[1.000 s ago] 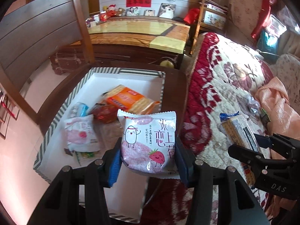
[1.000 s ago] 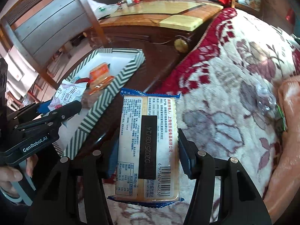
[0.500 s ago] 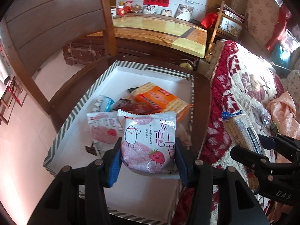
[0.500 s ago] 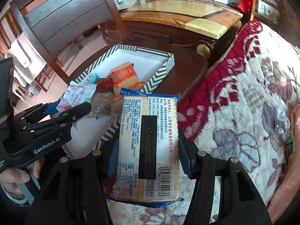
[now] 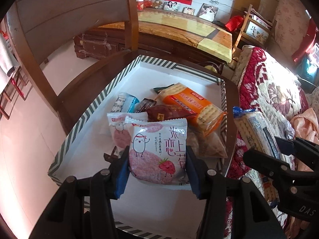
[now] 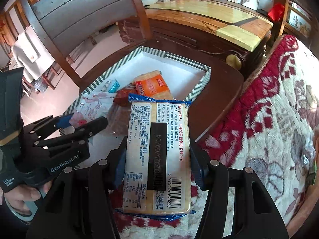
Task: Organize snacks
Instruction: 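Carry the white cracker pack with the right gripper to the box while the left carries the pink pack, then open both grippers to drop the two packs into the box, then move both open grippers back to the remaining snacks on the blanket, then grasp the green snack pack with the right gripper while the left grasps the clear bag of dates, then carry the green pack with the right gripper to the box while the left carries the clear bag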
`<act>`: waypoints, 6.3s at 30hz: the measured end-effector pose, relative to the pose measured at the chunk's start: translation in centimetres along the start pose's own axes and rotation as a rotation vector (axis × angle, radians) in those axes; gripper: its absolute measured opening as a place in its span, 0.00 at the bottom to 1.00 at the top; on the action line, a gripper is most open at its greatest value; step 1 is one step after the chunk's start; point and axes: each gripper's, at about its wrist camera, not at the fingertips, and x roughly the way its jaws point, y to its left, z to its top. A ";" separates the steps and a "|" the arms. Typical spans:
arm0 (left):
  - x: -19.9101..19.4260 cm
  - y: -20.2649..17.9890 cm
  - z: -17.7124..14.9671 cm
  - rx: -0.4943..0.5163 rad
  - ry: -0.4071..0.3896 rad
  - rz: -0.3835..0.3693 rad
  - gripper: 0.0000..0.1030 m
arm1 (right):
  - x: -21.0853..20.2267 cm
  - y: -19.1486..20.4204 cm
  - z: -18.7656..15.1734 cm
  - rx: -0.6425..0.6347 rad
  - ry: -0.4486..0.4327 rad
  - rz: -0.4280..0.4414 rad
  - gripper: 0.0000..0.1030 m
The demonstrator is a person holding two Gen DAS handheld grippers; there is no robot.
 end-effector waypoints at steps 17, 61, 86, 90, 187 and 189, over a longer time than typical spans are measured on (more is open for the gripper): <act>1.6 2.4 0.5 -0.059 0.037 0.044 0.52 | 4.7 2.5 3.3 -0.029 0.059 0.040 0.53; -1.2 2.1 -0.2 -0.027 0.019 0.116 0.79 | 2.7 1.0 1.8 0.113 0.010 0.117 0.58; -1.4 -14.4 -0.3 0.215 0.024 -0.111 0.83 | -4.6 -12.7 -7.2 0.360 -0.058 -0.013 0.58; -0.3 -18.2 -0.2 0.262 0.052 -0.153 0.83 | -5.9 -16.1 -8.8 0.410 -0.061 -0.052 0.58; -1.7 -13.9 -1.1 0.241 -0.001 -0.117 0.28 | -6.3 -12.2 -8.3 0.236 -0.078 -0.065 0.28; -1.9 -12.5 -0.9 0.216 -0.004 -0.107 0.28 | -5.8 -11.0 -7.4 0.213 -0.075 -0.048 0.28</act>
